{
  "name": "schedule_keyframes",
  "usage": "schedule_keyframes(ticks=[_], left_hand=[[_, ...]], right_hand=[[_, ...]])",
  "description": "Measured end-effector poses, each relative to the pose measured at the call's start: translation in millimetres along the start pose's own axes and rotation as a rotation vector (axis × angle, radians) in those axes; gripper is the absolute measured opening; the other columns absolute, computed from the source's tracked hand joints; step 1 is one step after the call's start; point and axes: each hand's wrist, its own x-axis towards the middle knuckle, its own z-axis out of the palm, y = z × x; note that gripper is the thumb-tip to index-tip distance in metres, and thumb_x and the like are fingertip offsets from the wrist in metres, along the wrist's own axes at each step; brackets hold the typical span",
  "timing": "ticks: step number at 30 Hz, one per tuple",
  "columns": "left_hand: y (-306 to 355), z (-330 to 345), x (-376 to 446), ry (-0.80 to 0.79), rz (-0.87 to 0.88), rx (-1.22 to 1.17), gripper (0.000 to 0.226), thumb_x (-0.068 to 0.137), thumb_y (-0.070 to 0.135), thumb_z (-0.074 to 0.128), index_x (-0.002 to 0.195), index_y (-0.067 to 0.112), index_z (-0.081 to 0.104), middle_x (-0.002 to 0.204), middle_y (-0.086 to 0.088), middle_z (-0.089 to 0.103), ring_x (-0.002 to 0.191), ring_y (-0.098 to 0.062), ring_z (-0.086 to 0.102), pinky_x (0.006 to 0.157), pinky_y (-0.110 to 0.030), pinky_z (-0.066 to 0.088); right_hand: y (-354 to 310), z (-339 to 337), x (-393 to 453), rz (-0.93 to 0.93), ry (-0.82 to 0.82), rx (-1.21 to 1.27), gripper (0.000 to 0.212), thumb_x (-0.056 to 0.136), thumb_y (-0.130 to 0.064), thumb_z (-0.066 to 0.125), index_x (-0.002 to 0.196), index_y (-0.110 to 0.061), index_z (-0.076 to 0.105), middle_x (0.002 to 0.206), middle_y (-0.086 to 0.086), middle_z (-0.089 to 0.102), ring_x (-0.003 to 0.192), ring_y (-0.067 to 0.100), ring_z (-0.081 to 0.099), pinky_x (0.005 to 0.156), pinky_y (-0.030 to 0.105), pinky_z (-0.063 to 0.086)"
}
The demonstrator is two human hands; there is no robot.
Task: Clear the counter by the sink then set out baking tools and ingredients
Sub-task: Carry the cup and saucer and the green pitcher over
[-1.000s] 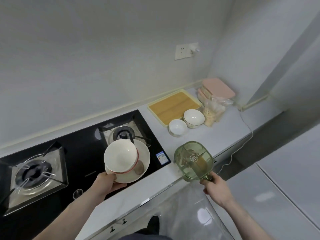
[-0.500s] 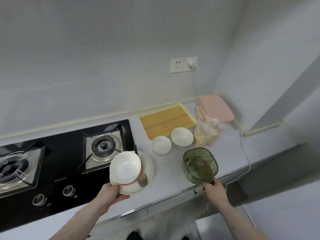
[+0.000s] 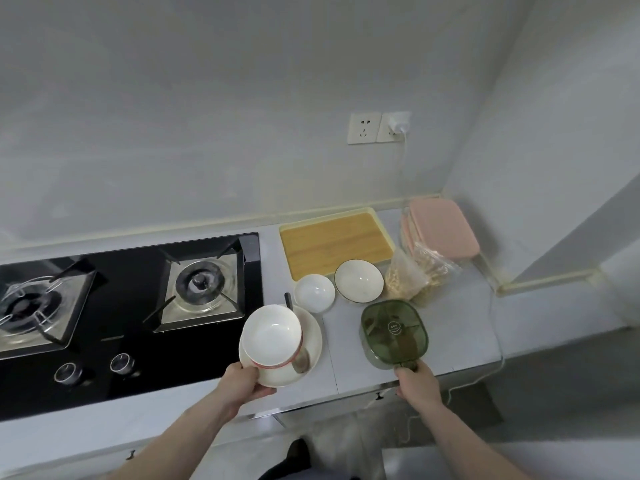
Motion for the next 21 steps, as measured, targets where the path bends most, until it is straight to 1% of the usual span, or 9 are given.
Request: schedule_keyframes(ticks=[3, 5, 6, 10, 13, 15, 17, 19, 21], left_hand=[[-0.8, 7.1, 6.0, 0.003, -0.019, 0.004, 0.034, 0.089, -0.012, 0.041, 0.118, -0.010, 0.058, 0.102, -0.026, 0.071, 0.077, -0.039, 0.076, 0.060, -0.035, 0.063], [-0.1, 11.0, 6.5, 0.012, -0.040, 0.002, 0.034, 0.089, -0.012, 0.041, 0.120, -0.011, 0.055, 0.103, -0.026, 0.070, 0.076, -0.038, 0.076, 0.059, -0.035, 0.063], [-1.1, 12.6, 8.3, 0.015, -0.048, 0.000, 0.034, 0.090, -0.012, 0.041, 0.121, -0.011, 0.054, 0.103, -0.026, 0.069, 0.075, -0.038, 0.076, 0.058, -0.035, 0.063], [-1.5, 19.5, 10.4, 0.032, -0.067, -0.007, 0.028, 0.091, -0.012, 0.041, 0.116, -0.010, 0.052, 0.102, -0.028, 0.068, 0.080, -0.042, 0.074, 0.053, -0.035, 0.062], [-3.9, 23.6, 9.8, 0.033, -0.072, -0.021, 0.023, 0.092, -0.012, 0.041, 0.104, -0.001, 0.057, 0.097, -0.022, 0.069, 0.080, -0.040, 0.074, 0.059, -0.038, 0.064], [-5.8, 26.6, 8.9, 0.041, -0.069, -0.045, 0.026, 0.091, -0.012, 0.041, 0.094, 0.007, 0.058, 0.096, -0.019, 0.069, 0.082, -0.039, 0.074, 0.059, -0.038, 0.064], [-10.6, 29.5, 9.8, 0.036, -0.068, -0.051, 0.027, 0.092, -0.009, 0.042, 0.092, 0.013, 0.059, 0.095, -0.017, 0.071, 0.082, -0.039, 0.075, 0.065, -0.040, 0.064], [-15.3, 31.9, 11.4, 0.031, -0.076, -0.054, 0.025, 0.093, -0.005, 0.045, 0.095, 0.014, 0.060, 0.096, -0.015, 0.072, 0.078, -0.035, 0.076, 0.074, -0.043, 0.064], [-19.2, 33.1, 13.2, 0.031, -0.090, -0.061, 0.024, 0.092, -0.004, 0.046, 0.099, 0.013, 0.061, 0.099, -0.015, 0.072, 0.077, -0.035, 0.076, 0.073, -0.042, 0.064]], right_hand=[[-12.9, 6.4, -8.2, 0.010, 0.031, 0.020, 0.010, 0.083, -0.029, 0.062, 0.091, -0.023, 0.062, 0.093, 0.009, 0.069, 0.092, 0.033, 0.067, 0.091, 0.050, 0.057], [-21.3, 8.7, -13.9, 0.020, 0.045, 0.009, 0.011, 0.086, -0.028, 0.062, 0.091, -0.018, 0.061, 0.088, 0.013, 0.071, 0.087, 0.033, 0.069, 0.085, 0.043, 0.055], [-25.8, 9.8, -16.6, 0.026, 0.051, 0.019, 0.012, 0.087, -0.027, 0.062, 0.091, -0.016, 0.060, 0.085, 0.014, 0.072, 0.085, 0.034, 0.069, 0.083, 0.041, 0.054], [-28.0, 15.7, -7.5, 0.044, 0.059, 0.003, 0.017, 0.084, -0.030, 0.062, 0.093, -0.015, 0.060, 0.086, 0.013, 0.072, 0.088, 0.035, 0.068, 0.085, 0.044, 0.054], [-22.9, 17.9, -0.3, 0.043, 0.054, -0.013, 0.023, 0.083, -0.036, 0.062, 0.094, -0.016, 0.060, 0.089, 0.012, 0.071, 0.092, 0.035, 0.068, 0.086, 0.044, 0.054], [-8.1, 19.7, 17.1, 0.045, 0.033, -0.015, 0.030, 0.078, -0.041, 0.064, 0.097, -0.018, 0.059, 0.087, 0.010, 0.072, 0.092, 0.035, 0.069, 0.090, 0.048, 0.056], [3.0, 20.3, 24.9, 0.050, 0.032, -0.012, 0.041, 0.072, -0.042, 0.068, 0.103, -0.017, 0.058, 0.086, 0.008, 0.072, 0.091, 0.034, 0.069, 0.090, 0.048, 0.057], [-2.6, 18.0, 8.1, 0.037, 0.047, -0.043, 0.044, 0.076, -0.033, 0.071, 0.110, -0.009, 0.058, 0.086, 0.006, 0.070, 0.089, 0.033, 0.067, 0.088, 0.044, 0.055], [-4.7, 17.0, -6.0, 0.050, 0.037, -0.035, 0.043, 0.082, -0.023, 0.073, 0.115, -0.005, 0.053, 0.087, 0.005, 0.069, 0.091, 0.032, 0.066, 0.089, 0.040, 0.053]])
